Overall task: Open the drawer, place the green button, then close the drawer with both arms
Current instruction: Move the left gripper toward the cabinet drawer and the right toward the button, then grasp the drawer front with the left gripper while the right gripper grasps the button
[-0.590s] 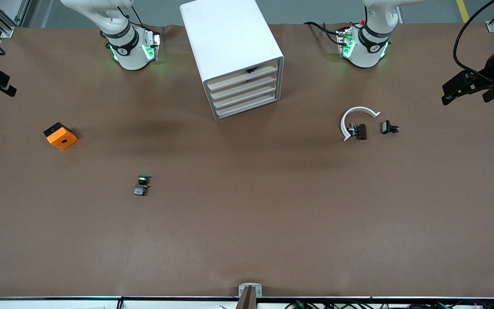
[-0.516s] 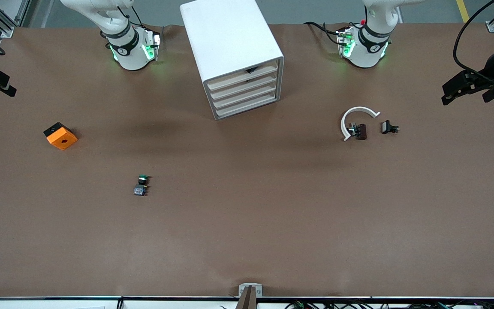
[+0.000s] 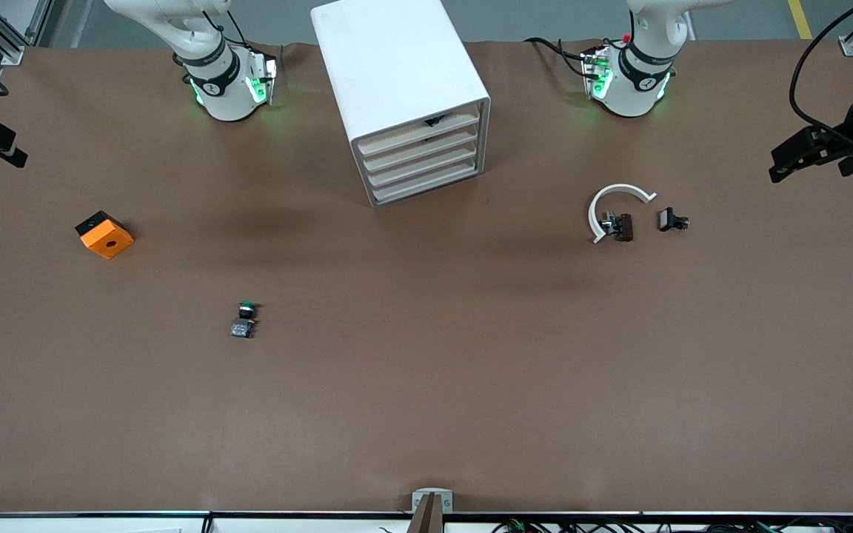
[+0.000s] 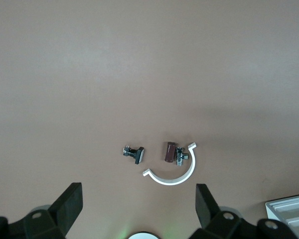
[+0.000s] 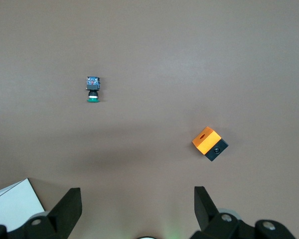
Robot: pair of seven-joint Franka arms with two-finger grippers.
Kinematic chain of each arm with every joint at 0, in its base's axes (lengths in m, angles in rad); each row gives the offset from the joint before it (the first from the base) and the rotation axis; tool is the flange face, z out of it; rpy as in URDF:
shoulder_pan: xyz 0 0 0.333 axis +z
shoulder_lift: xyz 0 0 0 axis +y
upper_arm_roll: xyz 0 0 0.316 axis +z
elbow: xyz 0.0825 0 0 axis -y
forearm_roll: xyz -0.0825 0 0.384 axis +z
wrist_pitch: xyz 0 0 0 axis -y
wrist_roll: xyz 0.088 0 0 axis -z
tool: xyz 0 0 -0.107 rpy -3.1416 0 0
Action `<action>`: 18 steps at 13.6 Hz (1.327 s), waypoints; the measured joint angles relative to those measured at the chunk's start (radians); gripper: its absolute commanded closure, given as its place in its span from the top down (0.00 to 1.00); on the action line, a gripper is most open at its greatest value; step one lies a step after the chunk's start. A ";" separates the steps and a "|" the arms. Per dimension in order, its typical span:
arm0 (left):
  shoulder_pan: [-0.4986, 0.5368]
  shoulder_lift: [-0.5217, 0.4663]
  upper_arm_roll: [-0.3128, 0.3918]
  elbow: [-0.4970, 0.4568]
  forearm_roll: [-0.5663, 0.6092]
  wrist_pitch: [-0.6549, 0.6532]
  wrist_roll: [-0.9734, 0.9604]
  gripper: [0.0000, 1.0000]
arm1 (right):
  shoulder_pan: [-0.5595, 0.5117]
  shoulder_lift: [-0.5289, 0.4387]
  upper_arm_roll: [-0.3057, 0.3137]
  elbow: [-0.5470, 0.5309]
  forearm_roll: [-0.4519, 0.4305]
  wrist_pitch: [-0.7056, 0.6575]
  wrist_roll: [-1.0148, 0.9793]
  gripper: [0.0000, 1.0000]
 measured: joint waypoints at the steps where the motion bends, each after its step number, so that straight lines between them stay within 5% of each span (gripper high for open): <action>1: 0.008 0.015 0.002 -0.001 0.000 -0.002 -0.006 1.00 | 0.000 0.000 0.000 0.000 -0.003 0.005 0.000 1.00; 12: -0.172 0.307 -0.075 -0.004 -0.139 -0.021 -1.010 1.00 | 0.000 0.003 0.003 -0.002 -0.029 0.004 0.000 1.00; 18: -0.286 0.568 -0.075 0.039 -0.275 0.010 -1.708 1.00 | -0.001 0.199 -0.003 0.007 -0.034 0.047 0.000 1.00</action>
